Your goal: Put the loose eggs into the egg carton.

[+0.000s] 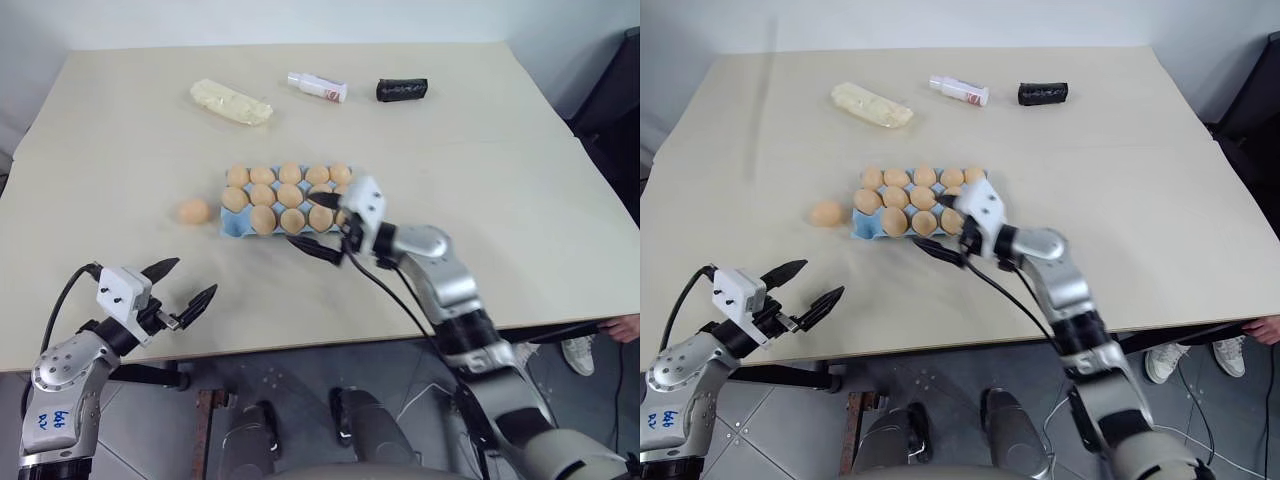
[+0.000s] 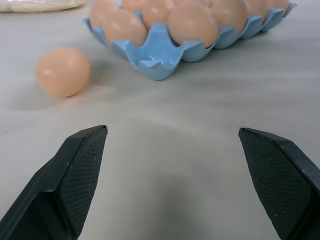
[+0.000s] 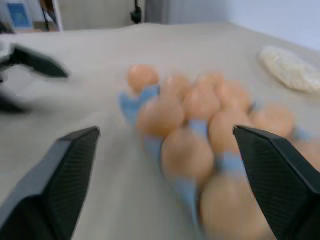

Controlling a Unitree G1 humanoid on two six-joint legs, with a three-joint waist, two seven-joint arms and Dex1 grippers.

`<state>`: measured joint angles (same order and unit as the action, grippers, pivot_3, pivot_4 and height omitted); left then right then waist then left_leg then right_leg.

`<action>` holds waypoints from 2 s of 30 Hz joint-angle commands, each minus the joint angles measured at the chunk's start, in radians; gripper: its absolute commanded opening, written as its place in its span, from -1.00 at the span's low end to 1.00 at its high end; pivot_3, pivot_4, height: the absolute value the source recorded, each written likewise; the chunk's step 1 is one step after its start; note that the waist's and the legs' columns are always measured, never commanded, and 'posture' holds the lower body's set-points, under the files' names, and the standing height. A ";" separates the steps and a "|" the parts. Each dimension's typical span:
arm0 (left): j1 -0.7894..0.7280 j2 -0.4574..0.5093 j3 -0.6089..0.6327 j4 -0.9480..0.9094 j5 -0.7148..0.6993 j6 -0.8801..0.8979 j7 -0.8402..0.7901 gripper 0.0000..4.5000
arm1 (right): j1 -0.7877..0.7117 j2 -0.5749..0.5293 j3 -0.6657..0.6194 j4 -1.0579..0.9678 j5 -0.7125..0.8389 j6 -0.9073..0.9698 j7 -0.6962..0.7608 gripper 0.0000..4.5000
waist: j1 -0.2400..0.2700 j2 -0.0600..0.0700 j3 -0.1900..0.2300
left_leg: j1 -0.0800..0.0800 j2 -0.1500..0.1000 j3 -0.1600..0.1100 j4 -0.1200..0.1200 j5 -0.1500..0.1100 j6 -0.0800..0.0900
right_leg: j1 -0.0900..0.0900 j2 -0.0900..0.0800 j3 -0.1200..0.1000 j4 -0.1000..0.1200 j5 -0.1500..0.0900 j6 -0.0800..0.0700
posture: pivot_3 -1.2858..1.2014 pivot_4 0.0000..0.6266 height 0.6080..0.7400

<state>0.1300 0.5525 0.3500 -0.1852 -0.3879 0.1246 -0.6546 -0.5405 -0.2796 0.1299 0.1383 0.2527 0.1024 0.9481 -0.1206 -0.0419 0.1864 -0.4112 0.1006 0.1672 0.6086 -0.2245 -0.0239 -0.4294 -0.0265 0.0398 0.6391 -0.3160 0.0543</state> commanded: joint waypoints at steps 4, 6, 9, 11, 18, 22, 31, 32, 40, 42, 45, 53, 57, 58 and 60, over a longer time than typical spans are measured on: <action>0.006 -0.017 0.107 0.043 -0.016 -0.007 0.080 1.00 | 0.195 -0.129 -0.128 -0.134 0.136 -0.048 0.109 0.99 | -0.008 0.000 0.000 | 0.004 0.000 0.001 0.001 0.000 0.000 | 0.001 0.002 0.002 0.003 0.000 0.000 | 0.03 -0.52 1.00; 0.008 -0.026 0.133 0.055 -0.033 0.003 0.098 1.00 | 0.221 -0.139 -0.138 -0.142 0.142 -0.071 0.118 0.99 | -0.017 0.000 0.000 | 0.005 0.000 0.001 0.002 0.001 0.000 | 0.002 0.002 0.003 0.006 0.000 0.000 | 0.03 -0.52 1.00; -0.003 -0.040 0.145 0.059 -0.020 0.006 0.140 1.00 | 0.236 -0.141 -0.145 -0.138 0.140 -0.086 0.109 0.99 | -0.019 0.000 0.000 | 0.006 0.000 0.000 0.003 0.003 0.001 | 0.003 0.001 0.003 0.006 0.001 -0.001 | 0.03 -0.52 1.00; -0.005 -0.037 0.135 0.061 -0.007 0.005 0.149 1.00 | 0.240 -0.139 -0.142 -0.138 0.136 -0.092 0.101 0.99 | -0.017 0.000 0.000 | 0.006 -0.001 0.000 0.004 0.003 0.002 | 0.003 0.000 0.003 0.005 0.000 -0.001 | 0.03 -0.52 1.00; -0.163 -0.024 0.065 0.139 0.022 0.045 0.192 1.00 | 0.230 -0.120 -0.122 -0.132 0.114 -0.117 0.066 0.99 | -0.007 -0.001 0.000 | 0.005 -0.002 0.000 0.003 0.003 0.002 | 0.003 -0.002 0.003 0.004 0.000 -0.001 | 0.03 -0.52 1.00; -0.403 0.009 -0.043 0.313 0.100 0.078 0.188 1.00 | 0.221 -0.122 -0.109 -0.129 0.098 -0.128 0.055 0.99 | 0.013 -0.001 0.000 | 0.005 -0.002 -0.001 0.004 0.004 0.001 | 0.003 0.000 0.001 0.005 0.002 0.001 | 0.03 -0.52 1.00; -0.705 -0.024 -0.151 0.665 0.197 0.000 0.196 1.00 | 0.229 -0.127 -0.101 -0.172 0.101 -0.109 0.020 0.99 | 0.032 -0.001 0.000 | 0.005 -0.003 0.005 0.004 0.005 0.003 | 0.001 0.004 -0.003 0.006 0.001 0.003 | 0.03 -0.52 1.00; -0.729 -0.031 -0.160 0.703 0.204 -0.013 0.194 1.00 | 0.235 -0.128 -0.101 -0.182 0.103 -0.105 0.016 0.99 | 0.037 -0.001 0.000 | 0.005 -0.003 0.005 0.004 0.005 0.002 | 0.001 0.004 -0.003 0.006 0.001 0.002 | 0.03 -0.52 1.00; -0.810 -0.061 -0.189 0.860 0.236 -0.076 0.178 0.91 | 0.246 -0.138 -0.113 -0.213 0.109 -0.086 -0.011 1.00 | 0.040 -0.001 0.000 | 0.005 -0.003 0.005 0.006 0.007 0.000 | 0.001 0.004 -0.003 0.007 0.001 0.003 | 0.03 -0.52 1.00; -0.810 -0.062 -0.183 0.869 0.232 -0.088 0.170 0.75 | 0.247 -0.137 -0.114 -0.215 0.110 -0.085 -0.017 1.00 | 0.039 -0.001 0.000 | 0.005 -0.003 0.005 0.006 0.007 0.000 | 0.000 0.004 -0.003 0.007 0.001 0.003 | 0.03 -0.52 1.00; -0.798 -0.056 -0.175 0.861 0.224 -0.093 0.156 0.31 | 0.250 -0.136 -0.112 -0.219 0.110 -0.086 -0.021 1.00 | 0.040 -0.001 0.000 | 0.005 -0.003 0.005 0.006 0.007 0.000 | 0.000 0.004 -0.003 0.008 0.001 0.003 | 0.03 -0.52 1.00; -0.717 -0.065 -0.113 0.636 0.068 -0.206 -0.041 0.04 | 0.255 -0.129 -0.110 -0.201 0.108 -0.094 -0.034 1.00 | 0.043 -0.001 0.000 | 0.005 -0.003 0.005 0.006 0.007 -0.001 | 0.001 0.004 -0.004 0.009 0.001 0.003 | 0.03 -0.52 1.00; -0.685 -0.079 -0.192 0.541 0.079 -0.178 -0.120 0.04 | 0.245 -0.125 -0.106 -0.195 0.105 -0.093 -0.039 1.00 | 0.045 -0.001 0.000 | 0.005 -0.004 0.006 0.007 0.008 0.000 | 0.001 0.003 -0.004 0.010 0.001 0.003 | 0.03 -0.52 1.00; -0.682 -0.080 -0.212 0.537 0.096 -0.178 -0.127 0.04 | 0.243 -0.124 -0.105 -0.197 0.106 -0.091 -0.040 1.00 | 0.045 -0.001 0.000 | 0.005 -0.004 0.006 0.007 0.008 0.000 | 0.001 0.003 -0.004 0.011 0.001 0.003 | 0.03 -0.52 1.00; -0.686 -0.093 -0.226 0.548 0.106 -0.175 -0.117 0.04 | 0.241 -0.124 -0.105 -0.200 0.106 -0.090 -0.043 1.00 | 0.045 -0.001 0.000 | 0.005 -0.005 0.006 0.009 0.008 0.000 | 0.001 0.003 -0.003 0.012 0.001 0.003 | 0.03 -0.52 1.00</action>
<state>-0.5536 0.4633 0.1322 0.3915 -0.2893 -0.0471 -0.7712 -0.2928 -0.4043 0.0346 -0.0362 0.3516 0.0221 0.9100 -0.0752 -0.0427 0.1863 -0.4059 0.0961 0.1727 0.6186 -0.2166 -0.0236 -0.4282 -0.0238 0.0365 0.6520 -0.3148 0.0571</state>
